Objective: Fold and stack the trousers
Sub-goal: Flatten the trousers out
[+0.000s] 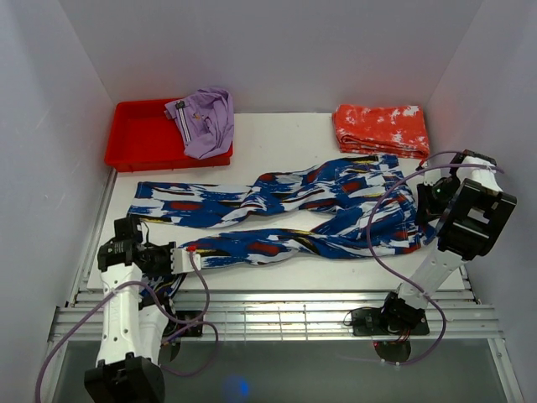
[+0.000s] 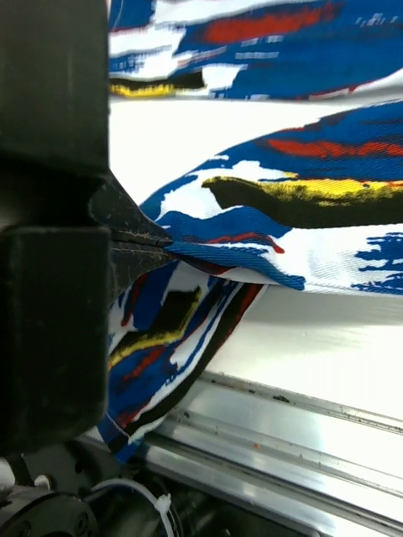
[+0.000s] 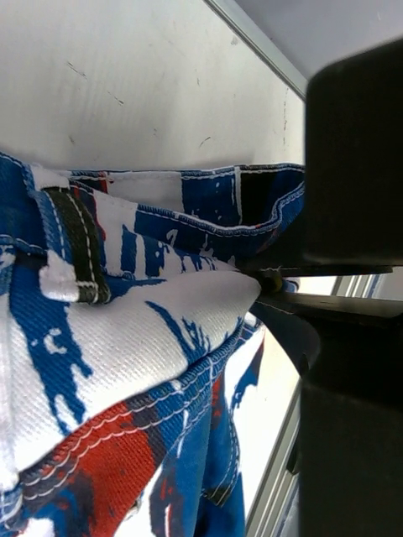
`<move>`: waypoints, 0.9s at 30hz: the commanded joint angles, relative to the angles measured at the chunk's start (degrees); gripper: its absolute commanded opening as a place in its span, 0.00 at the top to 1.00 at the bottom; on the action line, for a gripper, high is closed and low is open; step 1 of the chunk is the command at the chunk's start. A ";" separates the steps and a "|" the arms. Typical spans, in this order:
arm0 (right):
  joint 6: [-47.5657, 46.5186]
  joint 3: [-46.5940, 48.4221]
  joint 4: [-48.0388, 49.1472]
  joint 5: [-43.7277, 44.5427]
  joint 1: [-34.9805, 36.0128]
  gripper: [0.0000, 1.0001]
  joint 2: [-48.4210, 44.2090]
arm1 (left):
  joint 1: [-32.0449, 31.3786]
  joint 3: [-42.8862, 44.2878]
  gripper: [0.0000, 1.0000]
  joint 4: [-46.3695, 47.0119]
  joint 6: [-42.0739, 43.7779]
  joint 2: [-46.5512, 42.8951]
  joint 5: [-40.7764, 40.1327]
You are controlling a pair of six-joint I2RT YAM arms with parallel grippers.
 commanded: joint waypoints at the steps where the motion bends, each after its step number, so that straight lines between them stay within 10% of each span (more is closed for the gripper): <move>1: -2.14 -1.35 -0.03 1.87 -0.44 0.92 -3.76 | 0.17 -0.41 0.93 1.54 -1.74 1.90 -1.64; 4: -2.23 -1.70 -0.21 2.04 -0.62 0.92 -3.85 | 0.17 4.39 0.50 1.01 -6.64 3.90 2.13; 8: -3.02 -1.62 -0.03 3.27 -0.88 0.92 -3.94 | 0.26 19.51 0.33 -6.80 -16.56 17.25 6.97; 16: -3.81 1.55 0.32 4.85 -2.72 0.92 -1.39 | 3.16 31.50 0.31 -6.82 -25.12 33.79 6.02; 27: -4.78 3.13 1.02 6.61 -3.78 0.92 0.55 | 4.74 15.95 0.31 -6.73 -19.77 42.41 -3.91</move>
